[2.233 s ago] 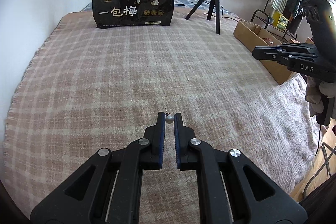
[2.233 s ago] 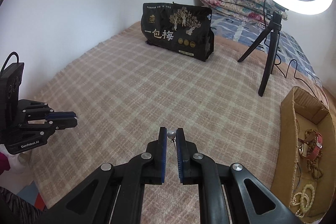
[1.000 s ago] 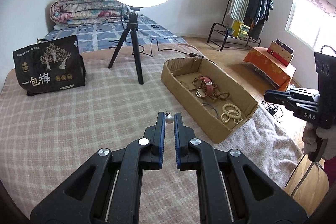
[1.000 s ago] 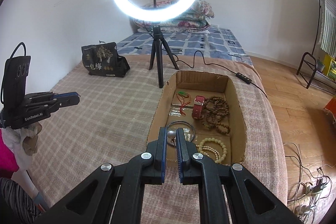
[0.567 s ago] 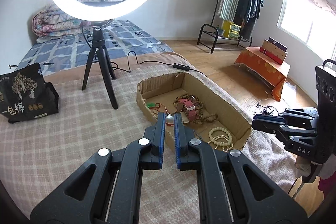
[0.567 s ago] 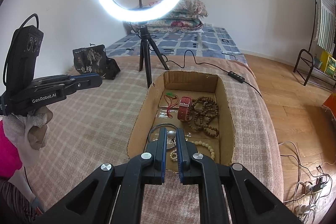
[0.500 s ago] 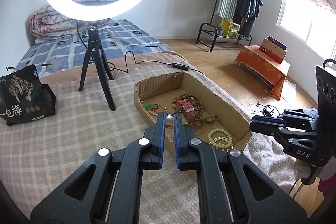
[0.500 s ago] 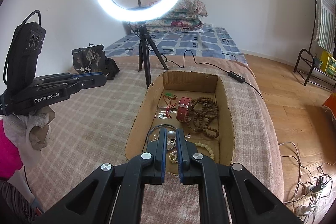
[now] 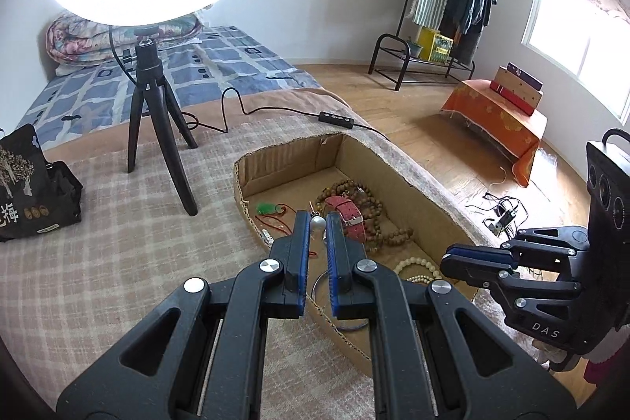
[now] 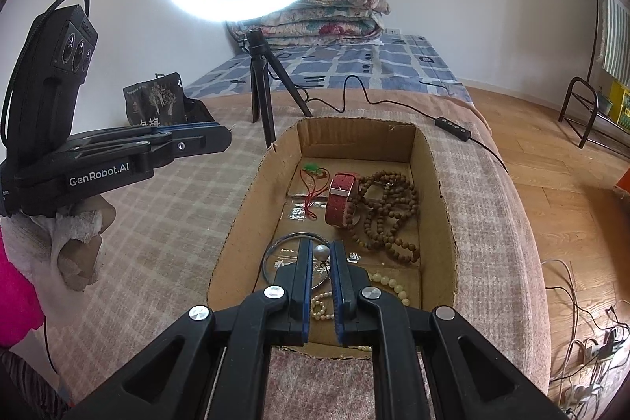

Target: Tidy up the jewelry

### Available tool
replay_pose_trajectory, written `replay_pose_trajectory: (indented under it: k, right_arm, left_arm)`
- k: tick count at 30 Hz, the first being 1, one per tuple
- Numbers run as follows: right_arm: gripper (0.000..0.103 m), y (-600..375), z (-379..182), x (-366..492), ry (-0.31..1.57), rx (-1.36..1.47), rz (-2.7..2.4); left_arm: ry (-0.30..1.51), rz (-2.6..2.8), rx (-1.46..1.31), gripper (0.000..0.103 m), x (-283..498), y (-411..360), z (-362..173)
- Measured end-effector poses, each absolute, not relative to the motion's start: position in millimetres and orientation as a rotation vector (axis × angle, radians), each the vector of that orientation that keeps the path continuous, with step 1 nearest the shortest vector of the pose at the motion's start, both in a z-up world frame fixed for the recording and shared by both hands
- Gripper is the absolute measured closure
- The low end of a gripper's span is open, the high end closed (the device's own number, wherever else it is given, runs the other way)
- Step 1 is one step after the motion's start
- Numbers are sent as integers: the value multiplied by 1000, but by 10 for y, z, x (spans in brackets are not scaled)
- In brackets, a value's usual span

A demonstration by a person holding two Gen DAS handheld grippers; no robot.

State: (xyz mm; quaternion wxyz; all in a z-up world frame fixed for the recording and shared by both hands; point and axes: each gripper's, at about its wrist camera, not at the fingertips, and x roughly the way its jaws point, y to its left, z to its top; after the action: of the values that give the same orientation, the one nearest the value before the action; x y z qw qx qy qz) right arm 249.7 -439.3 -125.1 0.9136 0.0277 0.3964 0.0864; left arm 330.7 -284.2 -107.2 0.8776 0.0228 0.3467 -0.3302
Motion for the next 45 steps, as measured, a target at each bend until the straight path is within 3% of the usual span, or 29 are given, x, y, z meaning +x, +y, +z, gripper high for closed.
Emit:
replay_pose_trajectory:
  k: [12, 21, 23, 24, 25, 29, 32, 36, 45]
  right_arm:
    - [95, -4460, -1360, 2596, 850, 90, 160]
    - [70, -4443, -1359, 2573, 850, 80, 131]
    - [58, -4432, -1357, 2566, 850, 70, 119]
    - [43, -4428, -1356, 2559, 846, 65, 107]
    - [32, -4424, -1350, 2548, 840, 63, 98]
    - [17, -4423, -1330, 2523, 827, 60, 68]
    - [12, -4415, -1322, 2516, 825, 46, 48]
    - [1, -4411, -1287, 2494, 815, 46, 12]
    - [0, -4403, -1205, 2456, 805, 44, -41]
  left_arm:
    - [712, -679, 87, 97, 3311, -2979, -1091]
    - [718, -663, 93, 95, 3341, -2995, -1082]
    - [720, -660, 90, 77, 3351, -2988, -1083]
    - [714, -658, 88, 60, 3348, -2980, -1078]
    - [703, -656, 85, 53, 3340, -2968, -1071]
    - [689, -646, 97, 51, 3327, -2961, -1047]
    - [677, -637, 89, 38, 3309, -2947, -1036]
    - [675, -635, 84, 37, 3296, -2914, -1010]
    - [664, -622, 86, 37, 3227, -2854, -945]
